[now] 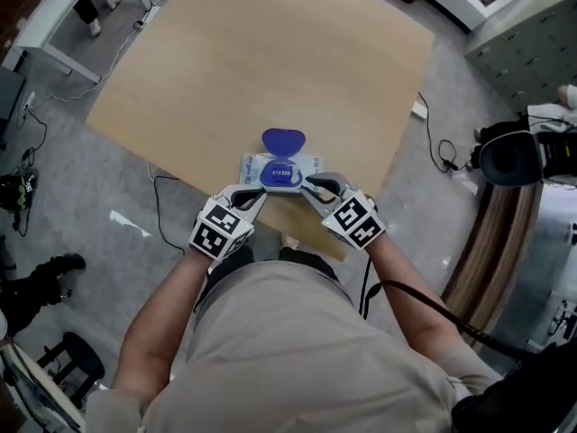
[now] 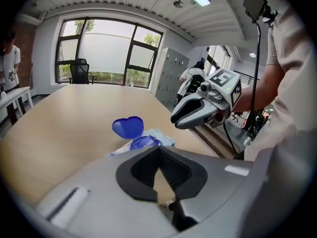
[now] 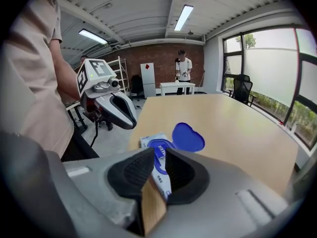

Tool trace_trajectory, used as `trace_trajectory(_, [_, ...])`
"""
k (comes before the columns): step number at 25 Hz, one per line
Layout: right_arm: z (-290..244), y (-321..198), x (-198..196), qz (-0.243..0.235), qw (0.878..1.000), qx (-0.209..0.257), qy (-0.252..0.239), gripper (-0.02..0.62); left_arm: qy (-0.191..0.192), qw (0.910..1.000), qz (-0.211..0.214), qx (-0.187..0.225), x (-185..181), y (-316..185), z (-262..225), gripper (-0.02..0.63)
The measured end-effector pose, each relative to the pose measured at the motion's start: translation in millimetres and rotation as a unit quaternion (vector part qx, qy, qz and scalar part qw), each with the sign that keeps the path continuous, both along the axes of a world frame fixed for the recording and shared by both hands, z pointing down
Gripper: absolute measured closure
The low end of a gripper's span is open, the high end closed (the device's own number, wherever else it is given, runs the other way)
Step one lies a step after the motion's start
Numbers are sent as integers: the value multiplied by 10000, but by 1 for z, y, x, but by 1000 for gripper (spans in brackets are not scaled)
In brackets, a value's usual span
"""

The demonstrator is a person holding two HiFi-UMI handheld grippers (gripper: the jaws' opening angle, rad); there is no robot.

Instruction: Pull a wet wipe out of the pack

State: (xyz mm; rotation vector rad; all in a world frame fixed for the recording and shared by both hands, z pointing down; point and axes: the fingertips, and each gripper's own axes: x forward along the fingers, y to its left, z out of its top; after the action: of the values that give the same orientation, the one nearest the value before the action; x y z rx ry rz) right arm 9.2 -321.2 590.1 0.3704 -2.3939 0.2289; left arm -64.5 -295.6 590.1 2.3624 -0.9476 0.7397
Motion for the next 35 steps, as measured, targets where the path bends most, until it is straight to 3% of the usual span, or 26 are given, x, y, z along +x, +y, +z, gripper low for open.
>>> trace_trajectory(9, [45,-26,-4,24,9991,-293,289,509,-296,9989,17,-374,-2,-17,39,600])
trace_trajectory(14, [61,-34,-11,-209,9982,-355,441,505,-421,9974,-41,-577,-10,-21,55,600])
trace_trajectory(27, [78,-40,-29,-460,9959,-584,513,491,-574,9953,136,-765,-9,-23,75,600])
trace_trajectory(32, [80,-38,-28,-462,9956,-518,634,505,-586,9951,183,-775,-7,-23,76,600])
trace_trajectory(35, [81,-38,-26,-445,9957,-428,686,554,-552,9951,191,-803,-4,-24,80,600])
